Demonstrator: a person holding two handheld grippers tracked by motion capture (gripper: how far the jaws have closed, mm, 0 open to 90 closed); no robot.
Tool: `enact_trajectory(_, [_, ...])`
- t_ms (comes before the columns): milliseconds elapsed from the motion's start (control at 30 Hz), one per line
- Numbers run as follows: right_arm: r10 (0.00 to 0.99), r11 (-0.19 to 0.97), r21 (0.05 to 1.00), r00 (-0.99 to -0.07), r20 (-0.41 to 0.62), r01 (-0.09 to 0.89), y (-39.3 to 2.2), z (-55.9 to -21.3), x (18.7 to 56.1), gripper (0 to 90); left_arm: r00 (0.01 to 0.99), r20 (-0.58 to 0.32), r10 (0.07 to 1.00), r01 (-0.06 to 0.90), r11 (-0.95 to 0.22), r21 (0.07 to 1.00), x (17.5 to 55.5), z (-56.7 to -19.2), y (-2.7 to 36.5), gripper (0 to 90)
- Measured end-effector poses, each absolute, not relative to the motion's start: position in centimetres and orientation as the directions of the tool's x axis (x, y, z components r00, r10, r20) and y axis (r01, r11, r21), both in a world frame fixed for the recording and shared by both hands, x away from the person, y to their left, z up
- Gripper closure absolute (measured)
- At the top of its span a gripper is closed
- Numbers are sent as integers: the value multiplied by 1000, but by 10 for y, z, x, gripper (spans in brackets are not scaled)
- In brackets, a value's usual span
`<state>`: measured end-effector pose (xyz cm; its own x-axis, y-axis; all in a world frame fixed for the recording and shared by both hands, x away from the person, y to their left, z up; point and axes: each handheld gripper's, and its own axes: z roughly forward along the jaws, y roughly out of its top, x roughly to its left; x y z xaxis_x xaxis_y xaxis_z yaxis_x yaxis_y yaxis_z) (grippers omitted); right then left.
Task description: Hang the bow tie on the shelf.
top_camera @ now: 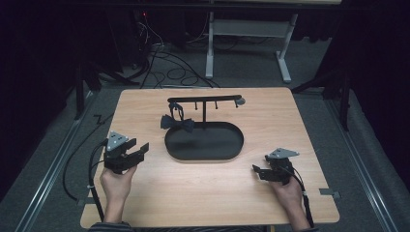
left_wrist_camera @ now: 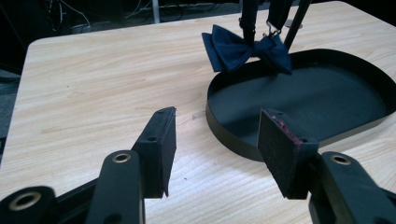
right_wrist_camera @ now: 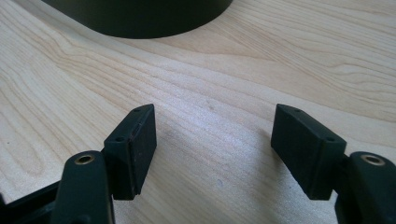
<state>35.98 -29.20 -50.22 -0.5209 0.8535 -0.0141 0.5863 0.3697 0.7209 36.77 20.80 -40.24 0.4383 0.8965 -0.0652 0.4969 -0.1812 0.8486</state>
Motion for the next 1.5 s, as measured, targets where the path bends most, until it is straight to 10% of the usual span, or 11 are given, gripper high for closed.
enact_trajectory(1500, [855, 367, 720, -518, -12, 589, -292, -502, 360, 327, 482, -135, 865, 557, -184, 810, 350, -449, 193, 461])
